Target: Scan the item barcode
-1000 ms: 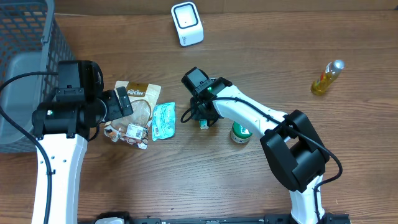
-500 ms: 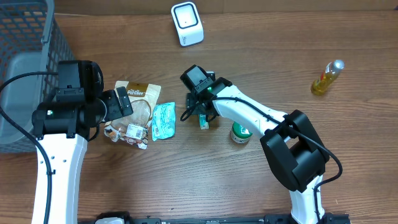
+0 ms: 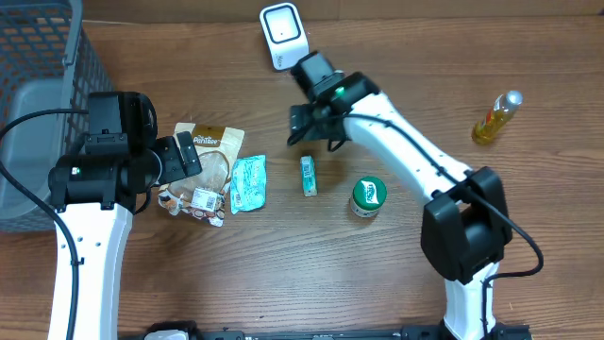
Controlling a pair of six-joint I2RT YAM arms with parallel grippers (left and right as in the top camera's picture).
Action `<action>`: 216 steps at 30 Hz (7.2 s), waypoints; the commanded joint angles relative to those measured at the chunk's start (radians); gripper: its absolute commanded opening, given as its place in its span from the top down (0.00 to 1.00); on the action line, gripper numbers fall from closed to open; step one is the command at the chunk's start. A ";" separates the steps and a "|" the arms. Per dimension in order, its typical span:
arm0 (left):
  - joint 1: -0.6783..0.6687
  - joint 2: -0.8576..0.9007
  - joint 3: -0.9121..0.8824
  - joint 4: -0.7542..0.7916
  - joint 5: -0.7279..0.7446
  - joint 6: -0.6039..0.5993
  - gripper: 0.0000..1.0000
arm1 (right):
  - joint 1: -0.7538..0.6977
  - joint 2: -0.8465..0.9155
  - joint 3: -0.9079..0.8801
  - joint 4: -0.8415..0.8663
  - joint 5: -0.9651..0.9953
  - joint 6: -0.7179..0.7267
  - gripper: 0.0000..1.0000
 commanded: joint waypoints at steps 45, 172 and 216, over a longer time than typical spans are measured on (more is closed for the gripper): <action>-0.007 0.003 0.010 0.001 -0.006 0.009 0.00 | 0.125 -0.016 -0.174 0.071 -0.243 0.007 0.92; -0.007 0.003 0.010 0.001 -0.006 0.009 0.00 | -0.087 -0.082 -0.172 0.067 -0.339 -0.137 0.96; -0.007 0.003 0.010 0.001 -0.006 0.009 0.01 | -0.064 0.137 0.658 0.288 0.129 -0.712 0.96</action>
